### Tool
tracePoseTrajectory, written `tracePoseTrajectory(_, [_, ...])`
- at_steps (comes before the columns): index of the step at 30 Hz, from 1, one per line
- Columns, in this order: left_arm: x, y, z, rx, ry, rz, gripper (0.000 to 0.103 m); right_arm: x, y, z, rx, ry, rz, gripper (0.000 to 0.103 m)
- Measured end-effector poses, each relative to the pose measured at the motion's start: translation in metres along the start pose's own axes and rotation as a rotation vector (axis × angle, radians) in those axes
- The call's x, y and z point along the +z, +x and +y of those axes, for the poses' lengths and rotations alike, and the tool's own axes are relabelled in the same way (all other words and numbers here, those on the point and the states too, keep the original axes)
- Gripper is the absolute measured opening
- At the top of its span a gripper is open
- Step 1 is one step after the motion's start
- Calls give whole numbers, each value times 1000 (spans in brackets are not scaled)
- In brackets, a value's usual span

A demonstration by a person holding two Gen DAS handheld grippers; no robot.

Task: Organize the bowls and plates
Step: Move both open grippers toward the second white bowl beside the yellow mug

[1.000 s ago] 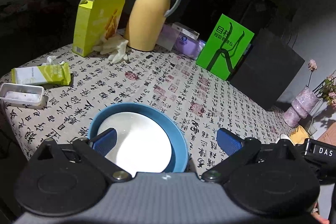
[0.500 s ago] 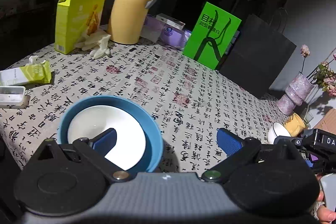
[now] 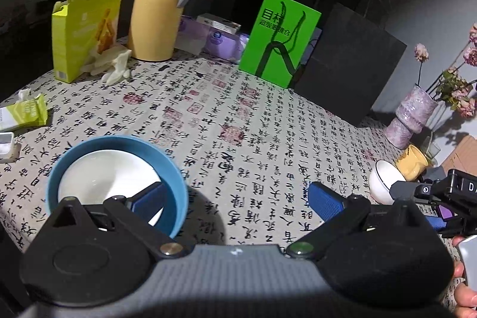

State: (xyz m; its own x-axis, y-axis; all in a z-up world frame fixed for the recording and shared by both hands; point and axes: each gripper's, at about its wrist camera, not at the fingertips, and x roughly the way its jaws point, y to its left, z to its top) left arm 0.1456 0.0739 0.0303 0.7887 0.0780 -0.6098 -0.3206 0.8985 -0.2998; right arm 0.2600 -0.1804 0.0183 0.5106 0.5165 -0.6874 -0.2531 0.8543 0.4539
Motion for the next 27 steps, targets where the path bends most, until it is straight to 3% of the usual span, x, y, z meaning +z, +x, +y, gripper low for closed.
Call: tracePoseTrajectory(27, [-1, 46, -112, -37, 154, 40, 103, 34, -29, -75, -1, -4, -62, 103])
